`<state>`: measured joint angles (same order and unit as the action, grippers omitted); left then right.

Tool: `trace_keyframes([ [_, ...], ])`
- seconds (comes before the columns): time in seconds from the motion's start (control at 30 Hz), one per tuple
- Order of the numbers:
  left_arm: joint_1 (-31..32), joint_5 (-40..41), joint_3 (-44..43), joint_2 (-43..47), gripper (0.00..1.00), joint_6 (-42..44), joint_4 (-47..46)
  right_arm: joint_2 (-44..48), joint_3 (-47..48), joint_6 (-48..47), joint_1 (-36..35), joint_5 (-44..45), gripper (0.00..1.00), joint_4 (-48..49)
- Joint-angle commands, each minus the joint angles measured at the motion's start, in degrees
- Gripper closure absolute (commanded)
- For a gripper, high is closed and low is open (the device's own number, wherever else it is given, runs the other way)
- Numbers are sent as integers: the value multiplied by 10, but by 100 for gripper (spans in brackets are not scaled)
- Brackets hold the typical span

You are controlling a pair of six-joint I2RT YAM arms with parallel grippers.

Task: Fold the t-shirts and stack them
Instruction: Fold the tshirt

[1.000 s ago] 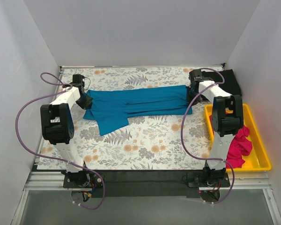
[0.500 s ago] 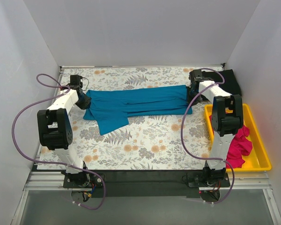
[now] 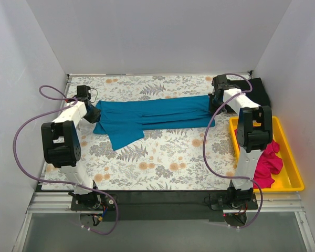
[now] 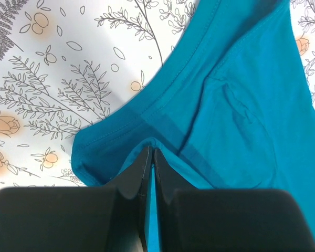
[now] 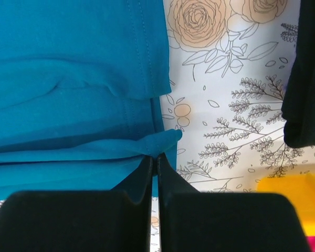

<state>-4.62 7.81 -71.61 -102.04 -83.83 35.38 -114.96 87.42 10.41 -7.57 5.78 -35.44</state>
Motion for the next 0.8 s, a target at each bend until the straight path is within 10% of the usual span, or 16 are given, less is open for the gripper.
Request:
trace_keyframes([
  [0.0, -7, 11, -6, -12, 100, -3, -16, -19, 28, 2, 5, 10, 99, 18],
  [0.23, -7, 1, -2, -11, 89, 5, -30, -27, 40, 3, 5, 5, 76, 21],
  [0.5, -4, 40, -4, 88, 26, 47, -28, 67, 28, 1, -11, -54, 39, 25],
  [0.77, 38, -2, 110, 212, 21, 53, 18, 153, -82, 36, -130, -192, 33, 124],
])
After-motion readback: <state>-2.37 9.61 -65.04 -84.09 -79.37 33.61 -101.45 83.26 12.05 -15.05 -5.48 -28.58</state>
